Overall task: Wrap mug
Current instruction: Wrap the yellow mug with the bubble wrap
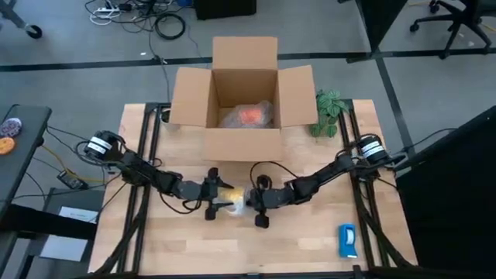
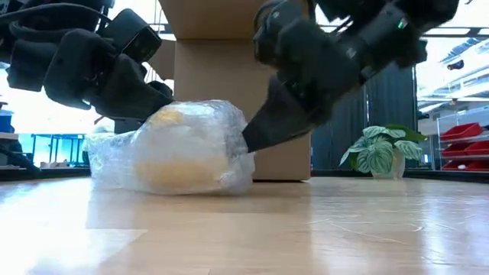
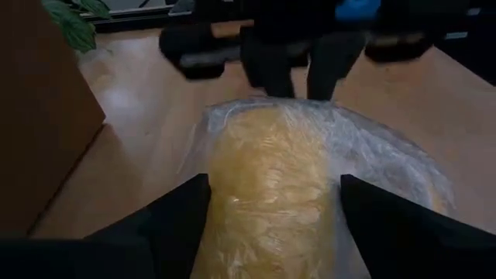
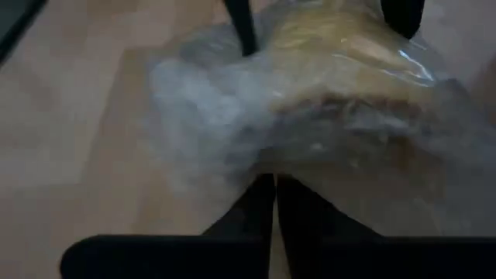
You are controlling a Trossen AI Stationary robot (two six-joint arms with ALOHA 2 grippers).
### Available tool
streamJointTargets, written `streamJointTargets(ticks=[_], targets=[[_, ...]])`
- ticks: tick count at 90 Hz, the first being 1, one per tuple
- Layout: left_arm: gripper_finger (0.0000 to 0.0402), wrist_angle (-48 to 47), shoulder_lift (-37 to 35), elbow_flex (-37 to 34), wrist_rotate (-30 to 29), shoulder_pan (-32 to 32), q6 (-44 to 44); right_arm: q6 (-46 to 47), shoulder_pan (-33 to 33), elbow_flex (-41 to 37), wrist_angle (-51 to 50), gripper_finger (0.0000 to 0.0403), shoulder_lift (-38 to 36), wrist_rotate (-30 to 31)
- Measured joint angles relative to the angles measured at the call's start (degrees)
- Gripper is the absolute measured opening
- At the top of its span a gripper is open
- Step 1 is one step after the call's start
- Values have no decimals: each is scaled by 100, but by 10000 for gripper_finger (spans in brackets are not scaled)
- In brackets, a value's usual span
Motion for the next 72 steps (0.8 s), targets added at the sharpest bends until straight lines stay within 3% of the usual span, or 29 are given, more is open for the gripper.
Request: streamJointTargets(ticks=[10,20,48,72], targets=[[268,10,0,-2,0,0,2,134,95,-2,-582,0,-170,518],[268,24,0,-7,0,0,2,92,95,-7,-490,0,-82,1136],[268,124,0,-33,-51,2,76,-691,-328,205,1883,0,1034,757],[268,24,7,68,44,37,142,-442,-153,315,1026,0,748,821]])
